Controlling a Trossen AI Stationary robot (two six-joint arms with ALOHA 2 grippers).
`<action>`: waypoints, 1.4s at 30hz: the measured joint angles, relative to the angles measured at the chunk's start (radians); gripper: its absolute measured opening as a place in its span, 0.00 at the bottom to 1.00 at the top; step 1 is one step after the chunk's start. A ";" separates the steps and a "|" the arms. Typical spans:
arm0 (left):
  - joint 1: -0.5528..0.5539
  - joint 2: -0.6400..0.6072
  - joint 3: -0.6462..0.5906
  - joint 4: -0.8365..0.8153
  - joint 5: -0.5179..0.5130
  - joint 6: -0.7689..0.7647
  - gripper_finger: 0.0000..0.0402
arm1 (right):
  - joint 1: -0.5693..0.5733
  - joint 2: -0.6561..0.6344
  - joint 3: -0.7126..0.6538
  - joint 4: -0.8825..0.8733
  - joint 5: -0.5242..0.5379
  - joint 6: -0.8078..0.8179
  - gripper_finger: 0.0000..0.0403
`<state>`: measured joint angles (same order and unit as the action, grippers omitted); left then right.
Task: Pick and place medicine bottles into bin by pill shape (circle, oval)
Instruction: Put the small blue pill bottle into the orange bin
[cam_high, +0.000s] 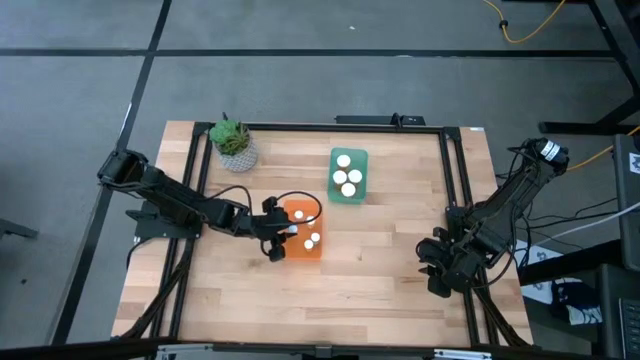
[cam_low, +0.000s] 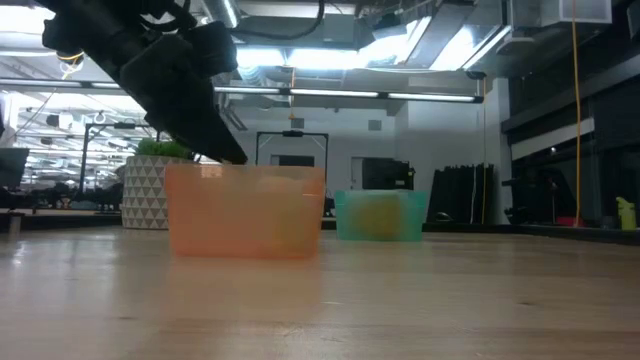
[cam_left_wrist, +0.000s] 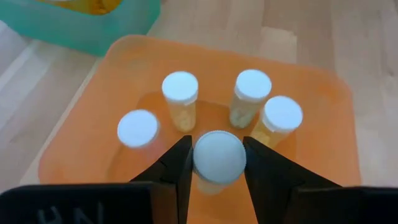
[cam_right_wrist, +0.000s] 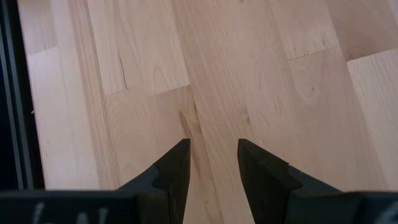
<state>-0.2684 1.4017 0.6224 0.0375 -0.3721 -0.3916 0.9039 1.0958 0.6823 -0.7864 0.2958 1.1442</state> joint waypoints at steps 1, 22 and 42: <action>0.000 0.000 0.000 0.006 0.000 0.000 0.28 | 0.000 0.000 0.000 0.000 0.000 0.000 0.33; 0.000 0.145 0.002 0.133 -0.002 0.000 0.28 | 0.000 0.000 0.000 0.000 0.000 0.002 0.33; -0.001 0.149 0.002 0.136 0.007 -0.001 0.44 | 0.000 0.000 0.000 0.000 -0.001 0.002 0.33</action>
<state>-0.2691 1.5509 0.6240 0.1731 -0.3650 -0.3924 0.9039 1.0958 0.6823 -0.7860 0.2953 1.1465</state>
